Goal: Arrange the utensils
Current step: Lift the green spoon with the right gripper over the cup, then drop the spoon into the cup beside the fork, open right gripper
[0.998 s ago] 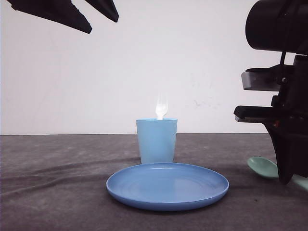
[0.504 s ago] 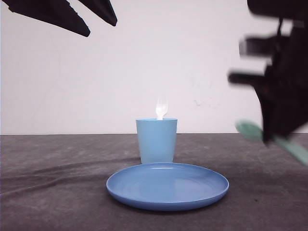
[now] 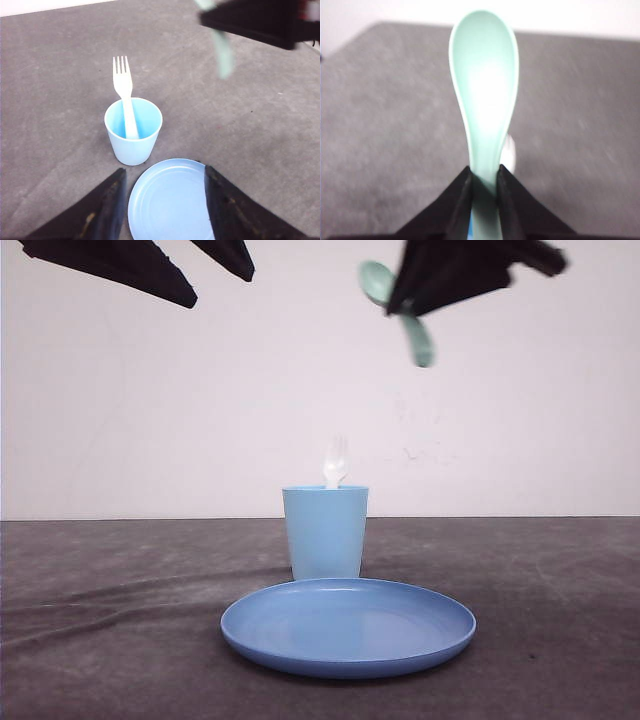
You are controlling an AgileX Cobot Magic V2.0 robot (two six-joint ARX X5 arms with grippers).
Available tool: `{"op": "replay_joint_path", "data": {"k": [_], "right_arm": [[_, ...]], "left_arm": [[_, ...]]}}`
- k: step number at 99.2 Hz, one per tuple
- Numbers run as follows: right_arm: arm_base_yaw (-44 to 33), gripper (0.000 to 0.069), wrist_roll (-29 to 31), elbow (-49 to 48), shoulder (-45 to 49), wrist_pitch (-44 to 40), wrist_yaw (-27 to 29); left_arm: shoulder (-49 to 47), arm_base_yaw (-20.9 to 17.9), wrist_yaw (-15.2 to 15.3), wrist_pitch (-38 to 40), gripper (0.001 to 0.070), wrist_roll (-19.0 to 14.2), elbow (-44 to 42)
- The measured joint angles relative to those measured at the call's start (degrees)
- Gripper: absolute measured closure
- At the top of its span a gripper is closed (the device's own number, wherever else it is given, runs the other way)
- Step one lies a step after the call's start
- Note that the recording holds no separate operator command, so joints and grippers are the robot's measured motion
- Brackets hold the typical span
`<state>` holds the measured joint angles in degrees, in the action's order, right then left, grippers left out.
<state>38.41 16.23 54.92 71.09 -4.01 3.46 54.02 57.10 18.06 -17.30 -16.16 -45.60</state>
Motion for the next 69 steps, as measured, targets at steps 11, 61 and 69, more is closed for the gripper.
{"op": "replay_joint_path", "data": {"k": [11,61,69], "right_arm": [[0.59,0.063,-1.95,0.0,3.98,6.27,-0.9],[1.16,0.063,-4.5,0.0,19.71,14.12,-0.92],[1.4,0.063,-4.5,0.0,20.9,14.21,-0.96]], "left_arm": [[0.0,0.2,0.0,-0.02,0.0415,-0.57,0.0],[0.0,1.18,0.0,-0.04,0.0415,-2.05,0.0],[0.0,1.18,0.0,-0.07,0.0415,-2.1,0.0]]}}
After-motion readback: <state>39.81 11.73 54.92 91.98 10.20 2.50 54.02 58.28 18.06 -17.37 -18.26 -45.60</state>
